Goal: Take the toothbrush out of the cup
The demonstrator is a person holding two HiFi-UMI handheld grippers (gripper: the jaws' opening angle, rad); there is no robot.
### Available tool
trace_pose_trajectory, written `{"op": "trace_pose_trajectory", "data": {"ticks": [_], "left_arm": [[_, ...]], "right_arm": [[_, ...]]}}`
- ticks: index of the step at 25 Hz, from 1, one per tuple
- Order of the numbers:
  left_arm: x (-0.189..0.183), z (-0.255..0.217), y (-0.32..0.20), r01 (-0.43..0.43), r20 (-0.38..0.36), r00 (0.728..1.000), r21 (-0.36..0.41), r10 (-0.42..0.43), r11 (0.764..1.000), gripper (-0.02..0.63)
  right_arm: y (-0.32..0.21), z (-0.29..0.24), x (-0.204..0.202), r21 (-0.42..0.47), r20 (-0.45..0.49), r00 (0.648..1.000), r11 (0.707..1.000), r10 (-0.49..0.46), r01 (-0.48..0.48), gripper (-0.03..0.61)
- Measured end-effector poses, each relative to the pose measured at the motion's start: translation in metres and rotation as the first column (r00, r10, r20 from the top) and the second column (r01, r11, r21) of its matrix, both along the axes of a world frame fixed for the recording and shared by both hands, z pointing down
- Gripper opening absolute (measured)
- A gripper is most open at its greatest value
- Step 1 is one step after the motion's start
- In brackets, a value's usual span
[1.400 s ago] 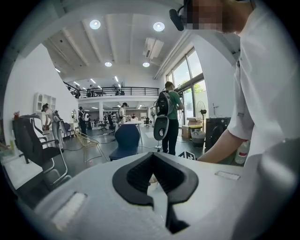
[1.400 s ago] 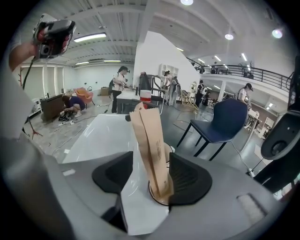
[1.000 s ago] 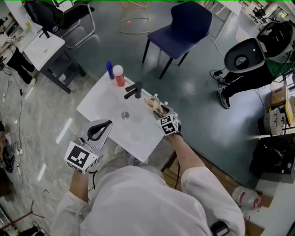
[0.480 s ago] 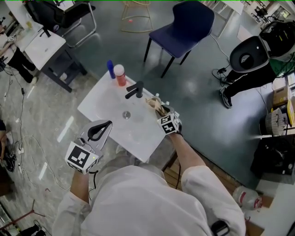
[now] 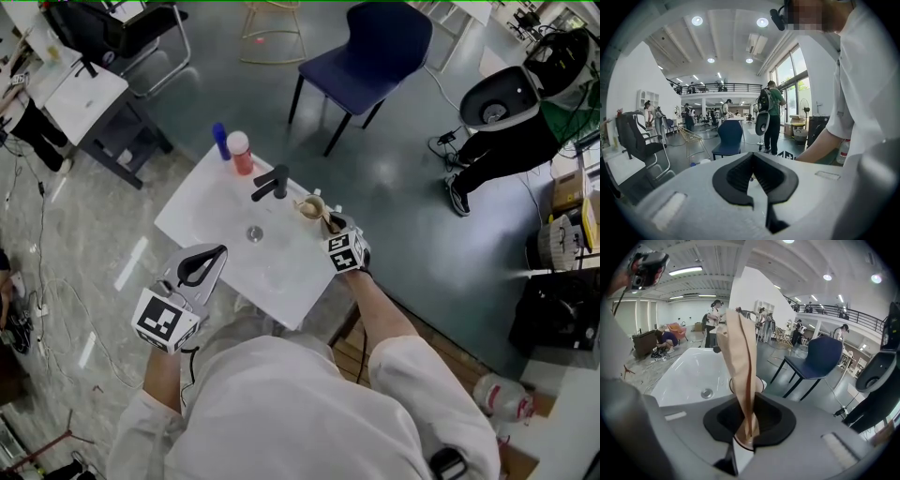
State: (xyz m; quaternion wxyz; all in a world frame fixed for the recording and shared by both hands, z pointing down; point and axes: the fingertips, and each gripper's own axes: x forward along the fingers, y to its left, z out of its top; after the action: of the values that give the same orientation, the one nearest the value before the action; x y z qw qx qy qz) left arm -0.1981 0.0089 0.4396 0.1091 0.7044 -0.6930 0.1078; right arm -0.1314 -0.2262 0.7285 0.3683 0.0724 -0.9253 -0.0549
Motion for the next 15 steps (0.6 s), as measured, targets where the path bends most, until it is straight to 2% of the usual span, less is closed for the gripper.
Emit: {"op": "trace_pose_trajectory", "data": {"ticks": [15], "left_arm": [[0.000, 0.003, -0.009, -0.041, -0.019, 0.999, 0.019, 0.042, 0.999, 0.006]], "right_arm": [[0.001, -0.038, -0.002, 0.004, 0.088, 0.996, 1.000, 0.014, -0.014, 0.035]]}}
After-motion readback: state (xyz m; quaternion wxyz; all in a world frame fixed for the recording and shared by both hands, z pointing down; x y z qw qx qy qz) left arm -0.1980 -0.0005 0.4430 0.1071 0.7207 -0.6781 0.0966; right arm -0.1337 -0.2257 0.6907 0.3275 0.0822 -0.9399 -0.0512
